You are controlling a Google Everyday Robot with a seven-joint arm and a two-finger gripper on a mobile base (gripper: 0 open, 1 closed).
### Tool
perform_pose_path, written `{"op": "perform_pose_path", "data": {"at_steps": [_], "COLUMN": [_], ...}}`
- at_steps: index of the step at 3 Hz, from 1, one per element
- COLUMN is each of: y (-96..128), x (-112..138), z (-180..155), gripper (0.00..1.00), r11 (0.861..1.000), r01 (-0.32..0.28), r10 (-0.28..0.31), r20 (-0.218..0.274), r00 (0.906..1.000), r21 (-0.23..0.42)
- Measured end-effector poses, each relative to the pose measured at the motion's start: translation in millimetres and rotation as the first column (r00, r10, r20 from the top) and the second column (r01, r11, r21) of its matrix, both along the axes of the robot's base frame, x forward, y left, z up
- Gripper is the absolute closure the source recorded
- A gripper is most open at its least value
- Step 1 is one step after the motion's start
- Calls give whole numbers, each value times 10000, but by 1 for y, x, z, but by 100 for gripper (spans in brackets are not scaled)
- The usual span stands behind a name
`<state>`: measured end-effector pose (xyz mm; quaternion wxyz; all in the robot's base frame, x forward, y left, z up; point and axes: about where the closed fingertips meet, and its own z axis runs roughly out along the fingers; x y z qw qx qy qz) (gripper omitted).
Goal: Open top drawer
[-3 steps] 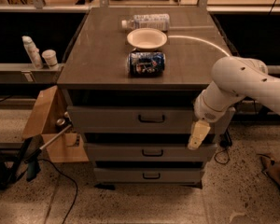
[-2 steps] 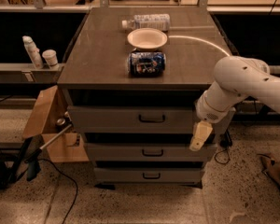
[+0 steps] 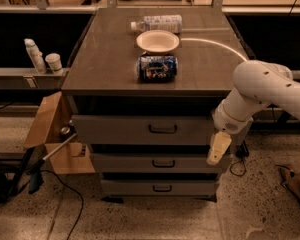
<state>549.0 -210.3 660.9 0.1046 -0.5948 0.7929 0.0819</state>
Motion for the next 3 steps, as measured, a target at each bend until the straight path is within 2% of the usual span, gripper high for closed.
{"op": "perform_pose_path", "data": {"at_steps": [2, 3], "y": [-4, -5], "x": [-17, -32], "z": [-1, -1], "gripper": [0, 0], "r11": [10000, 9999], "r01": [11, -95], "r10": [-8, 101], "r20": [-456, -485], "r00": [9990, 9988], "r21": [65, 118]}}
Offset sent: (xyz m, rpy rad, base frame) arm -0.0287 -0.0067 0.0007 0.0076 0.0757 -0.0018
